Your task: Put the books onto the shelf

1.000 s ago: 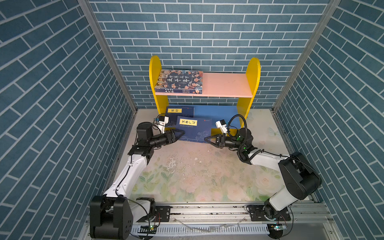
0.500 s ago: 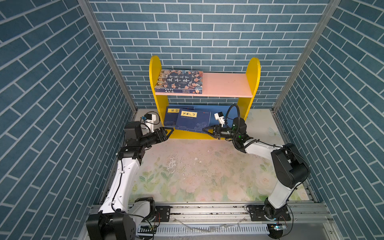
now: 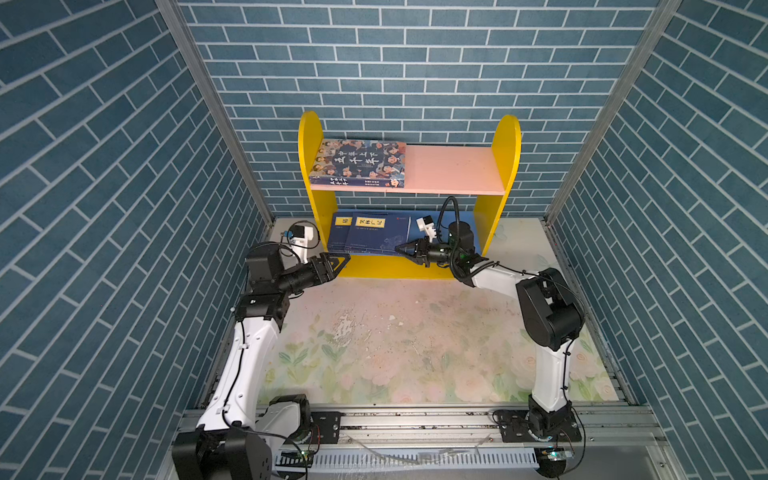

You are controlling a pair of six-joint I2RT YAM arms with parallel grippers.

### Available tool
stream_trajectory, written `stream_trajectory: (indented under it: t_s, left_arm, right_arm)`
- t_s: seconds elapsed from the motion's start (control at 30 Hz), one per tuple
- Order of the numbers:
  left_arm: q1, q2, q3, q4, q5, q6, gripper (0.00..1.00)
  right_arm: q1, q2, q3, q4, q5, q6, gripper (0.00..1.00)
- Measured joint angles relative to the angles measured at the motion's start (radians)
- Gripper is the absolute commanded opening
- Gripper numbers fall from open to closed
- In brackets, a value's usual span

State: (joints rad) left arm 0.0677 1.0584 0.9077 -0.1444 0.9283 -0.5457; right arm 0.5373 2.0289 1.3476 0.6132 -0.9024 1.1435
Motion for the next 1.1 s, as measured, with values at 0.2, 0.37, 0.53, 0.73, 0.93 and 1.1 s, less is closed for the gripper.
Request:
stream_trajectory:
  t_s: [0.2, 0.37, 0.53, 0.73, 0.93, 1.1]
  left_arm:
    - [0.0, 0.0, -0.006, 0.003, 0.0, -0.007, 0.66]
    - [0.0, 0.0, -0.007, 0.006, 0.0, -0.008, 0.66]
    - [0.0, 0.0, -0.009, 0.009, 0.0, -0.008, 0.66]
    - [0.0, -0.001, -0.018, 0.012, 0.0, -0.009, 0.66]
    - [0.0, -0.002, -0.022, 0.021, 0.0, -0.013, 0.67]
    - [0.0, -0.006, -0.022, 0.026, 0.001, -0.016, 0.67]
  right_arm:
    - [0.0, 0.048, 0.074, -0.032, -0.006, 0.0, 0.0]
    - [0.0, 0.092, 0.144, -0.063, -0.015, 0.0, 0.0]
    - [0.0, 0.129, 0.193, -0.076, -0.023, 0.0, 0.0]
    - [0.0, 0.149, 0.209, -0.077, -0.027, 0.002, 0.2]
    - [0.0, 0.149, 0.214, -0.112, -0.028, -0.02, 0.43]
    - [0.002, 0.146, 0.234, -0.191, -0.014, -0.072, 0.48]
